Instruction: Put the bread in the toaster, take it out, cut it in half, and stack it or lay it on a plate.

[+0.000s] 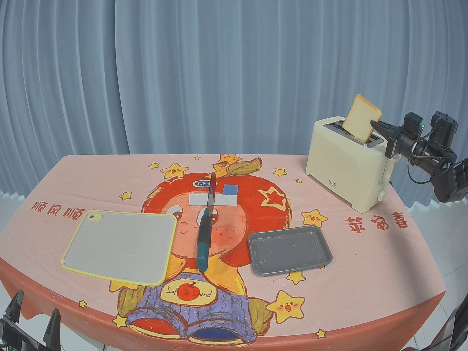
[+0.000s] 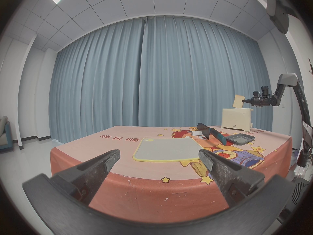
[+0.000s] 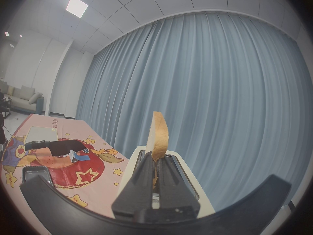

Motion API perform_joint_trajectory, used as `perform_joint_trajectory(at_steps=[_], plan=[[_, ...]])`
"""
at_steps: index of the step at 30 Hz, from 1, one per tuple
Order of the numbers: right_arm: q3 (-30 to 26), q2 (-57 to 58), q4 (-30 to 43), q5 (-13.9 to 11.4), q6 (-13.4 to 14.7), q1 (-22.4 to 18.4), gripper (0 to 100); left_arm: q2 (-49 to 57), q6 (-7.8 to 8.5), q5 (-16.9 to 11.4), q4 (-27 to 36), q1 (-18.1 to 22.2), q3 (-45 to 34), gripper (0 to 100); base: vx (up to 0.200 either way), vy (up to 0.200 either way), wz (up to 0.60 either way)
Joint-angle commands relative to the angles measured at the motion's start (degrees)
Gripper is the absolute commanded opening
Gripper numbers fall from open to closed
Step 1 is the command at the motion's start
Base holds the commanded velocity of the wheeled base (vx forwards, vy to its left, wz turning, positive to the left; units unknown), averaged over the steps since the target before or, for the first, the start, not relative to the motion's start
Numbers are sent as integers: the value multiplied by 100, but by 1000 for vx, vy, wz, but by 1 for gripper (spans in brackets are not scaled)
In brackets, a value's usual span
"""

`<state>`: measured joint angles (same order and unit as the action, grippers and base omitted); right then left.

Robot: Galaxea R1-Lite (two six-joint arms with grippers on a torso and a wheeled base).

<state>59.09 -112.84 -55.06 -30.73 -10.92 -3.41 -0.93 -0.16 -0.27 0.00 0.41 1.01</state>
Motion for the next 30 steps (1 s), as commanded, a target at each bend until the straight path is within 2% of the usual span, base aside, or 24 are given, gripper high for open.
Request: perform_joint_trajectory(at_steps=[1,30], plan=[[-29,25,5,-3,-6,-19,0,93,-2,0,0,2,-101,100,0,0,0],[-231,16,5,6,-24,-1,0,93,-2,0,0,2,-101,100,0,0,0]])
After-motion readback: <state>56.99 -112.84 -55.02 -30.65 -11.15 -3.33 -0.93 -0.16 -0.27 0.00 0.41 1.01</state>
